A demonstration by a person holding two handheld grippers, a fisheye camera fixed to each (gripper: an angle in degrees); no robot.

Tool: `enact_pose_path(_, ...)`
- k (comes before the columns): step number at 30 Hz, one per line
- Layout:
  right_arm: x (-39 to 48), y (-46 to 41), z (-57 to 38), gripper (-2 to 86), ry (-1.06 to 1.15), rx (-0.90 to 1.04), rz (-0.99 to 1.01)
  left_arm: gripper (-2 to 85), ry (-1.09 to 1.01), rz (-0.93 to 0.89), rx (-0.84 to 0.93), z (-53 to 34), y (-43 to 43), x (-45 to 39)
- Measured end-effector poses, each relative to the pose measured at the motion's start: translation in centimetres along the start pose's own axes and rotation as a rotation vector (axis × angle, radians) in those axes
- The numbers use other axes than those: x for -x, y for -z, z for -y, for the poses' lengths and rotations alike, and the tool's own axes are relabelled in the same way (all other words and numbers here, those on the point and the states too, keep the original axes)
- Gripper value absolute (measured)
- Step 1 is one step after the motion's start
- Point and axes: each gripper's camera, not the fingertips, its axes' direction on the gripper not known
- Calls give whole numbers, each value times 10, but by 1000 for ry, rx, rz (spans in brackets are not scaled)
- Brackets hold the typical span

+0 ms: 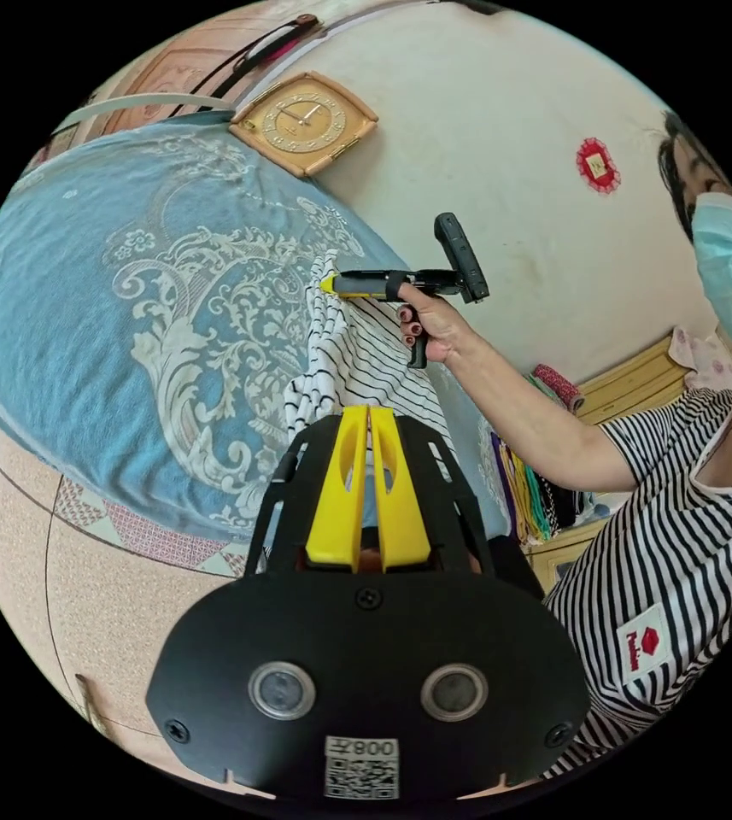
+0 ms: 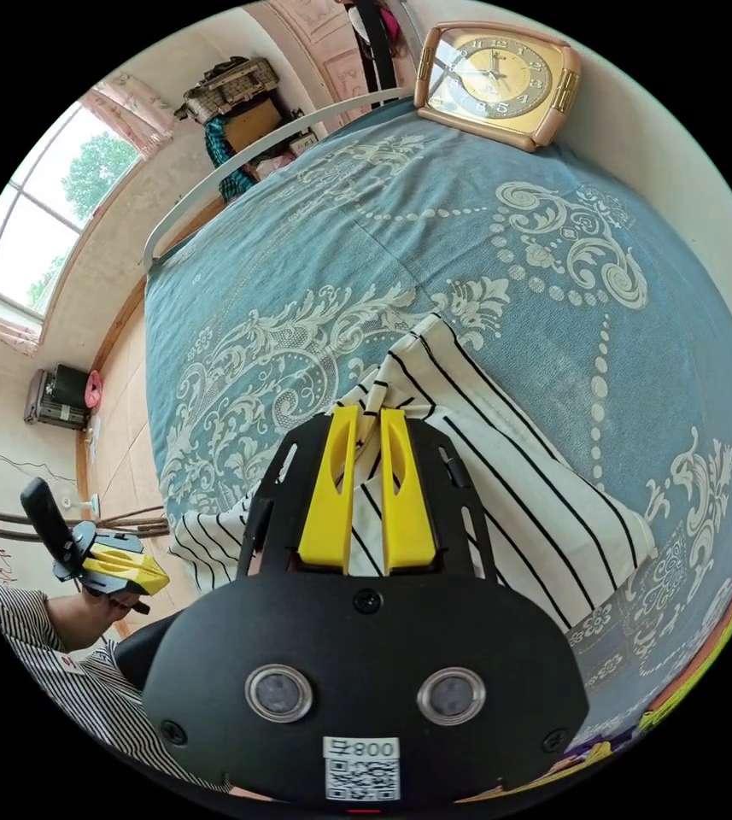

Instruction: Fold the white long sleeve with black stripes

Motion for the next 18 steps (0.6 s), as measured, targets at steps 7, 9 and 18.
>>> enact_pose_path(7, -8, -6, -13, 61, 8, -27, -34, 1, -34, 182, 113, 1, -53, -22)
enact_pose_path(9, -21, 1, -14, 66, -13, -23, 46, 1, -40, 195, 109, -11, -58, -27)
enact_pose_path(18, -53, 28, -42, 38, -61, -103, 213, 1, -35, 185, 94, -42, -76, -33)
